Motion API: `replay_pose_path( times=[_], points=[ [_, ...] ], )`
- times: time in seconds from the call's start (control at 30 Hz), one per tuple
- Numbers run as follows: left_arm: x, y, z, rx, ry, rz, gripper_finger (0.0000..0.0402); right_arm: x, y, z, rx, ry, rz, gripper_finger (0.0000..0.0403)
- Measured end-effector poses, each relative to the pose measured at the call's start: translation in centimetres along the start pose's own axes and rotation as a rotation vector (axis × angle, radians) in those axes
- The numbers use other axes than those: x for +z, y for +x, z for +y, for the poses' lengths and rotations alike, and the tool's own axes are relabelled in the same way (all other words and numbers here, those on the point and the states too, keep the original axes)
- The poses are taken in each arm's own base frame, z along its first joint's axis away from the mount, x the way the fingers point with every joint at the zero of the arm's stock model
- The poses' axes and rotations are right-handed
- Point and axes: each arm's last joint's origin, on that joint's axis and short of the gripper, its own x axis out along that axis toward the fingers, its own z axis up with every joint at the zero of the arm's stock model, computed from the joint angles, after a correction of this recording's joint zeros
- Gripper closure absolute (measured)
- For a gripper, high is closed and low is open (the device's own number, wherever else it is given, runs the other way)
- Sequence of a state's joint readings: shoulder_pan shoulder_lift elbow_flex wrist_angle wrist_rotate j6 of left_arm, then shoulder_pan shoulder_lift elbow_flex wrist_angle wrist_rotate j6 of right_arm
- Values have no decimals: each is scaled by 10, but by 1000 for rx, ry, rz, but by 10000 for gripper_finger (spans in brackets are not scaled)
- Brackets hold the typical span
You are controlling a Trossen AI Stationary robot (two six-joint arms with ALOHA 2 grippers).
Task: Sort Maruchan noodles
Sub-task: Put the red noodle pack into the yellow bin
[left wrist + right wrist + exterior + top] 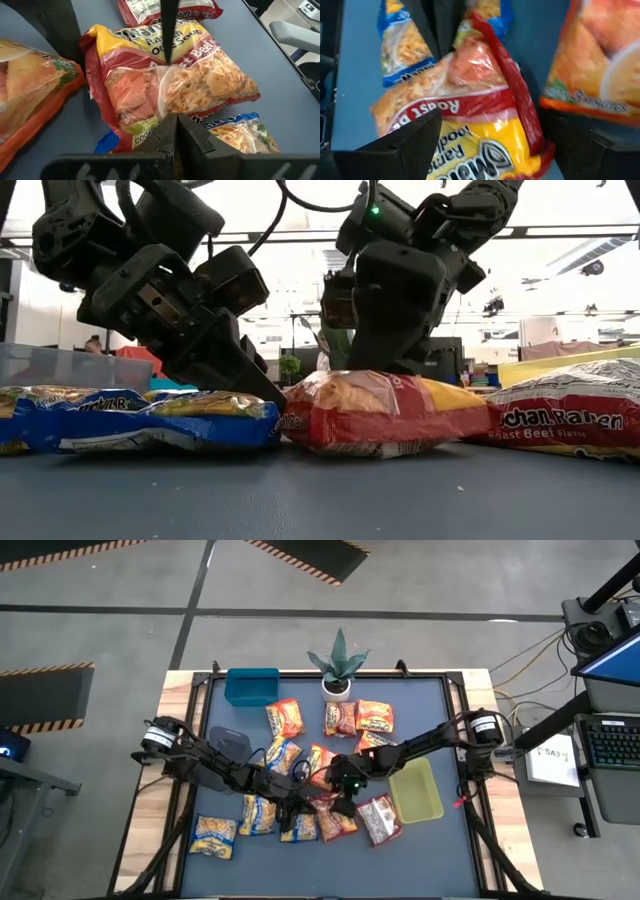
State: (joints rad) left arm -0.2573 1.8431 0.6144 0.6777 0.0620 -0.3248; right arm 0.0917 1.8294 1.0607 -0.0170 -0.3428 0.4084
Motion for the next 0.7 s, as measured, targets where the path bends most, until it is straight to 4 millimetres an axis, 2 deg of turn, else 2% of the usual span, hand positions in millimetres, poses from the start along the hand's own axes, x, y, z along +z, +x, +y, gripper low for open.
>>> replay_pose_path(
  times=[0.2, 0.3, 0.7],
  points=[
    [0, 0, 0, 0, 0, -1, 401, 0, -2, 2, 30, -52, 4, 79],
    [0, 0, 0, 0, 0, -2, 401, 1, -2, 4, 37, -80, -8, 99],
    [2, -2, -1, 0, 2, -13, 401, 2, -2, 4, 53, -97, -15, 302]
  ],
)
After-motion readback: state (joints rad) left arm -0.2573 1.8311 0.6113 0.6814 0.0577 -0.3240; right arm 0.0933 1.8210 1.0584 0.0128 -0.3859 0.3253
